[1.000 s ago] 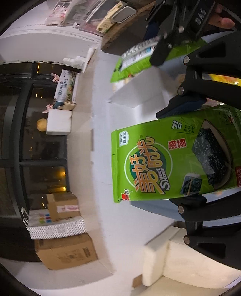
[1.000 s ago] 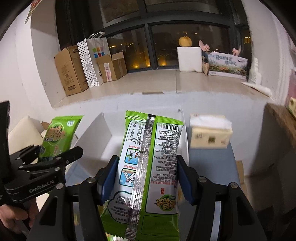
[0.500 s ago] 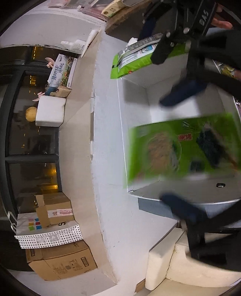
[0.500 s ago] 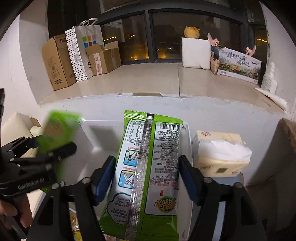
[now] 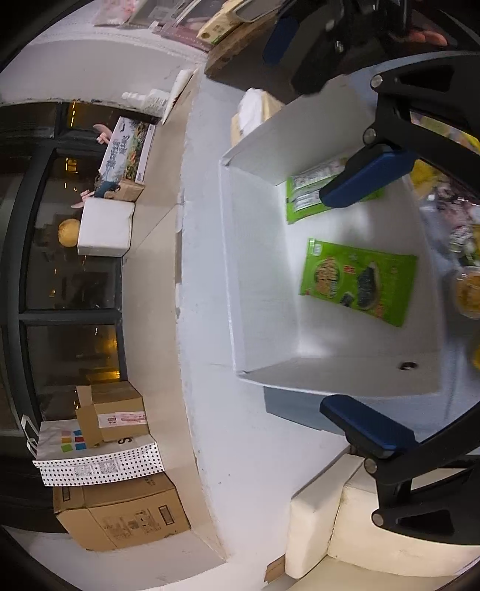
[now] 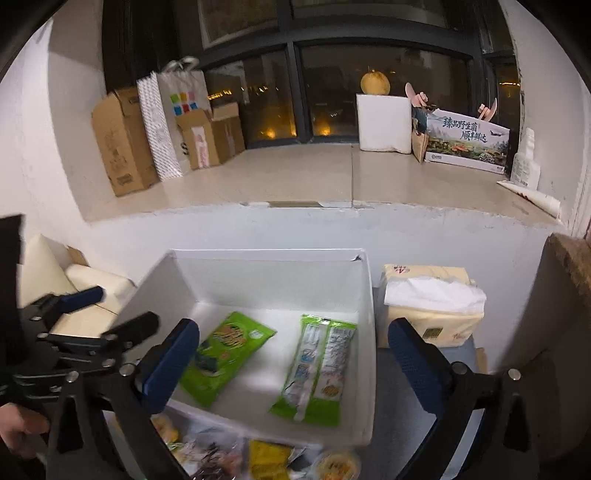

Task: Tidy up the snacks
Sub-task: 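Release both packets into the white box and withdraw both grippers, then grasp the brown sausage packet with the right gripper while the left gripper grasps a jelly cup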

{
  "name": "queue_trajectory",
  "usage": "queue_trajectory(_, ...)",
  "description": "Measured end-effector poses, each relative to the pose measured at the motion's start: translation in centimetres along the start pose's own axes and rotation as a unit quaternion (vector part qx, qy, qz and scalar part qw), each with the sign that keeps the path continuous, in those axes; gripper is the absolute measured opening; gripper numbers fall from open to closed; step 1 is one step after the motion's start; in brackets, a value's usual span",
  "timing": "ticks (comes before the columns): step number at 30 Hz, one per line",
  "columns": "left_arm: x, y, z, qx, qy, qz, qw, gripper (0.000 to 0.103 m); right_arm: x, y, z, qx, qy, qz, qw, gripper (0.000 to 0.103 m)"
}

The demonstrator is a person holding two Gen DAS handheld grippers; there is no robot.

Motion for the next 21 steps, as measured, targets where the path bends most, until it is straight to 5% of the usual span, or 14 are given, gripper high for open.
queue_trajectory(5, 0.1, -4.1, -3.6, 0.021, 0.019, -0.014, 0.9995, 0.103, -1.1, -4.2, -3.8, 0.011, 0.009, 0.057, 0.998, 0.103)
queue_trajectory(12, -1.0, -9.7, -9.5, 0.035, -0.011, -0.037, 0.9986, 0.103, -2.9, -6.8, -10.6, -0.007, 0.008, 0.043, 0.999, 0.103)
queue_trajectory(21, -2.6, -13.8, -15.6, 0.027, -0.022, -0.027, 0.9990, 0.103, -7.7, -2.4, -14.7, -0.066, -0.076, 0.032, 0.994, 0.103)
Point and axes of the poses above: each gripper's, at about its wrist camera, not at the fingertips, and y roughly the way its jaws point, x to its right, z to its top, the point moved 4 cm from there along y, roughly the way its jaws point, and after that the axes turned 4 degrees about -y, right-handed, at the moved point
